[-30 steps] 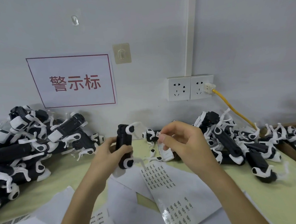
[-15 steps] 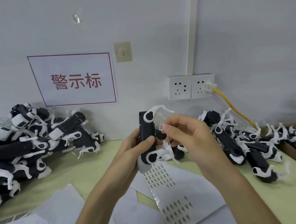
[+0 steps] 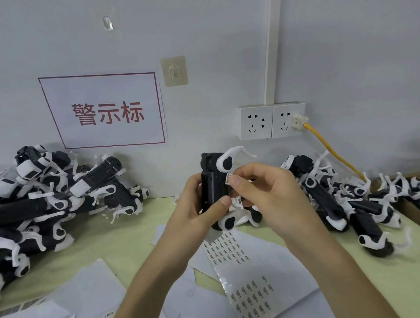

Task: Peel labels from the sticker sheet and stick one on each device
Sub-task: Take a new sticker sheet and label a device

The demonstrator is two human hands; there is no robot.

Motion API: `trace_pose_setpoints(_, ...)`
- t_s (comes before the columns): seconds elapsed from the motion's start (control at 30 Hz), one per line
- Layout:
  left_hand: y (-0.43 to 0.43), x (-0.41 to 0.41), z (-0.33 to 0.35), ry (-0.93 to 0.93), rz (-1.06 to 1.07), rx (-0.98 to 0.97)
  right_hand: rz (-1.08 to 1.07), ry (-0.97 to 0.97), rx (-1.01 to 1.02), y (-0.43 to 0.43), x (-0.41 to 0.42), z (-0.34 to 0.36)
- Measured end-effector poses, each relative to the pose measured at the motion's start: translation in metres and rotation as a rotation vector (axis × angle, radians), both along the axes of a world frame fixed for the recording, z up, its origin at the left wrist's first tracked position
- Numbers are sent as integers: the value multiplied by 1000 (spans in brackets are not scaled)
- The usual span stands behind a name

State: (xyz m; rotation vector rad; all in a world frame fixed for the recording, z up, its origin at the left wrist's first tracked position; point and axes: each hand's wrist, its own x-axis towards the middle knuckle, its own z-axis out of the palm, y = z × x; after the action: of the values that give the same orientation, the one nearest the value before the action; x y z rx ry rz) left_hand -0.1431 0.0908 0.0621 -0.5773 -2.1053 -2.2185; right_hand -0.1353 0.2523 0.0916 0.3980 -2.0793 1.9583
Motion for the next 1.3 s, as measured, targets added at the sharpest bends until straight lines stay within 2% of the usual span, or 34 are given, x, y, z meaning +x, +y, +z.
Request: trace_pose_setpoints(1.3, 6, 7, 4, 147, 101, -159, -92, 23, 78, 0, 2, 0)
